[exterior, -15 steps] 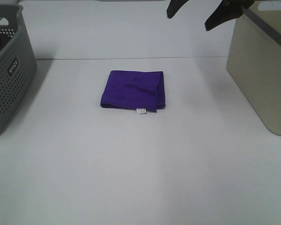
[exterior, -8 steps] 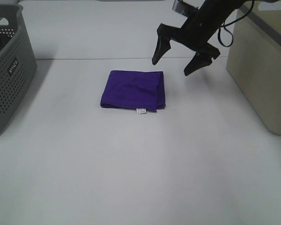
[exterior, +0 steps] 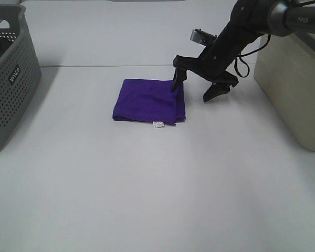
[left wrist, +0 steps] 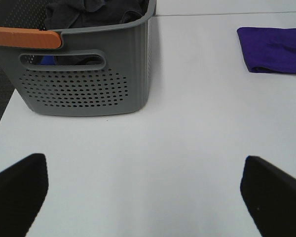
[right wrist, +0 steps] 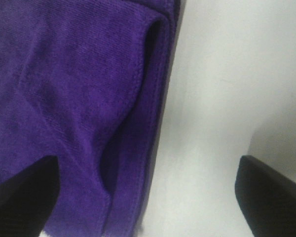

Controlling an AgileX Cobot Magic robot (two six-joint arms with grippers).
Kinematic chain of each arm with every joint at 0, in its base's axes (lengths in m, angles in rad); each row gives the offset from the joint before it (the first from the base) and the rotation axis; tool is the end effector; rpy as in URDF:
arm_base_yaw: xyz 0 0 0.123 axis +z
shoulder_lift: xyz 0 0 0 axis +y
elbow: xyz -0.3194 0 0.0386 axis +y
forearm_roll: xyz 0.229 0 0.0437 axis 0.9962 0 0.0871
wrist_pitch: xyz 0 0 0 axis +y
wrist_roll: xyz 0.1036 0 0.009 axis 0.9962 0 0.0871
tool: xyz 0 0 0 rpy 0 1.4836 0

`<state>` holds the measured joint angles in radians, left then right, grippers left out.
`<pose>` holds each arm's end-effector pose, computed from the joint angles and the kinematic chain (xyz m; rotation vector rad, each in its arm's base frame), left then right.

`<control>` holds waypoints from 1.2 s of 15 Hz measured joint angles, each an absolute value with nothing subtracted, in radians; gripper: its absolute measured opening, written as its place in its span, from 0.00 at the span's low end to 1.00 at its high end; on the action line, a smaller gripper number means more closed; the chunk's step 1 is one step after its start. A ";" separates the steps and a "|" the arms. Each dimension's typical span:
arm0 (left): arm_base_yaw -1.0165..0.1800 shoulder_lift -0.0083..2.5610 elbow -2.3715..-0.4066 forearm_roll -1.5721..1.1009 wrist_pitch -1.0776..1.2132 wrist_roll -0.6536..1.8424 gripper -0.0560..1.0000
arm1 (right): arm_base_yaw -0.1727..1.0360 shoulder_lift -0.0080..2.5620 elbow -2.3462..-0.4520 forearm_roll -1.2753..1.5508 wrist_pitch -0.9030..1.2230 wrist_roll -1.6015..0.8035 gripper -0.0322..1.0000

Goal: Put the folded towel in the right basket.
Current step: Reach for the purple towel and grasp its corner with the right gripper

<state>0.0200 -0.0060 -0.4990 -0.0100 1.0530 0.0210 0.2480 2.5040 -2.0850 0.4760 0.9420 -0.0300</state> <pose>-0.0472 -0.0018 0.2624 0.0015 2.0316 0.0139 0.5140 0.1699 0.1383 -0.0739 2.8252 0.6530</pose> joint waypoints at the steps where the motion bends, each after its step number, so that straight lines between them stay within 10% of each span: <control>1: 0.020 -0.006 -0.499 -0.010 1.053 0.021 0.99 | 0.248 2.524 -2.090 0.480 0.917 -0.030 0.92; 12: 0.020 -0.006 -0.499 -0.010 1.053 0.021 0.99 | 0.354 2.594 -2.118 0.630 0.796 0.037 0.82; 15: 0.020 -0.006 -0.499 -0.010 1.053 0.021 0.99 | 0.467 2.611 -2.118 0.590 0.696 0.038 0.57; 18: 0.020 -0.006 -0.499 -0.010 1.053 0.021 0.99 | 0.492 2.619 -2.117 0.552 0.666 0.041 0.12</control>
<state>0.0200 -0.0060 -0.4990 -0.0100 1.0530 0.0210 0.4920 2.6190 -2.1170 0.5520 0.6660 0.0410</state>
